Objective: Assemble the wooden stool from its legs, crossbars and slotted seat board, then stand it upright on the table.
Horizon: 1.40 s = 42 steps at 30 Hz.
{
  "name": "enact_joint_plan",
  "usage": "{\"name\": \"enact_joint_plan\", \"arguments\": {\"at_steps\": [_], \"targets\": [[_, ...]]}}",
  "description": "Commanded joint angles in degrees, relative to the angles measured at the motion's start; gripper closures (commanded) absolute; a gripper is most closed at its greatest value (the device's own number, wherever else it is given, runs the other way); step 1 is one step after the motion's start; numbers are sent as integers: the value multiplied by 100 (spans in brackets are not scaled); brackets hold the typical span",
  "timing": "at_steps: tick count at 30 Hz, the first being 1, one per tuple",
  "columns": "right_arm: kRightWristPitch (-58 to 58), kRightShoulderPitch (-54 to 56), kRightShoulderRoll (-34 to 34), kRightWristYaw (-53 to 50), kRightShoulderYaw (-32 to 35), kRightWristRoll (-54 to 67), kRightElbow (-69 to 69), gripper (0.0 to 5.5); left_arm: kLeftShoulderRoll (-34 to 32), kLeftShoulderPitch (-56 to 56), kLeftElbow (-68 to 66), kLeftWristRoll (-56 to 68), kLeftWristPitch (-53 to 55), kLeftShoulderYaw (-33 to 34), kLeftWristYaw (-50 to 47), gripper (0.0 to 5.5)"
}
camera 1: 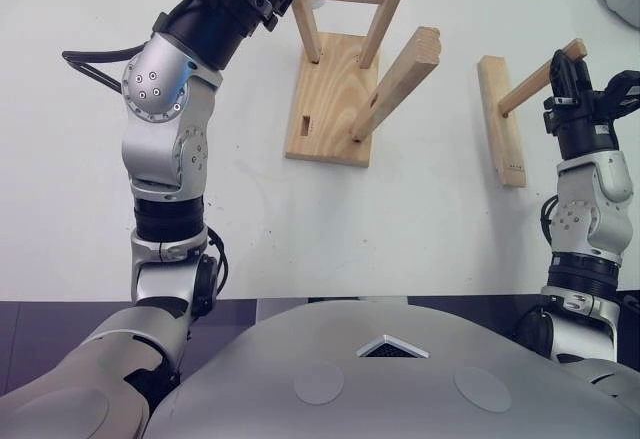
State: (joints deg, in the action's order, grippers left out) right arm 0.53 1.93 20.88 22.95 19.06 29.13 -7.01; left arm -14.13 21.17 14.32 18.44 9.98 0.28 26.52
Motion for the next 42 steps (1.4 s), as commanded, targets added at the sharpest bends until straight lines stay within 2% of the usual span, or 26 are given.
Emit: {"name": "enact_joint_plan", "arguments": {"at_steps": [1, 12, 22, 28, 33, 42], "targets": [[-88, -49, -107, -45, 18, -196, -165, 508, -65, 159, -63, 30, 67, -6, 78, 220], [-124, -322, -259, -134, 100, -150, 407, 508, -89, 217, -114, 2, 49, -15, 127, 220], [-318, -315, -93, 102, -104, -698, -394, 508, -94, 238, -167, -25, 22, -48, 162, 220], [-981, -787, -104, 338, -469, -1321, -1375, 508, -110, 217, -168, -96, -25, -76, 213, 220], [-1453, -1055, -276, 546, -374, -1039, -2181, 508, -130, 226, -178, -97, -16, -74, 243, 220], [-1422, -822, -130, 740, -307, -728, -2205, 508, -105, 270, -217, -117, -48, -91, 227, 220]]}}
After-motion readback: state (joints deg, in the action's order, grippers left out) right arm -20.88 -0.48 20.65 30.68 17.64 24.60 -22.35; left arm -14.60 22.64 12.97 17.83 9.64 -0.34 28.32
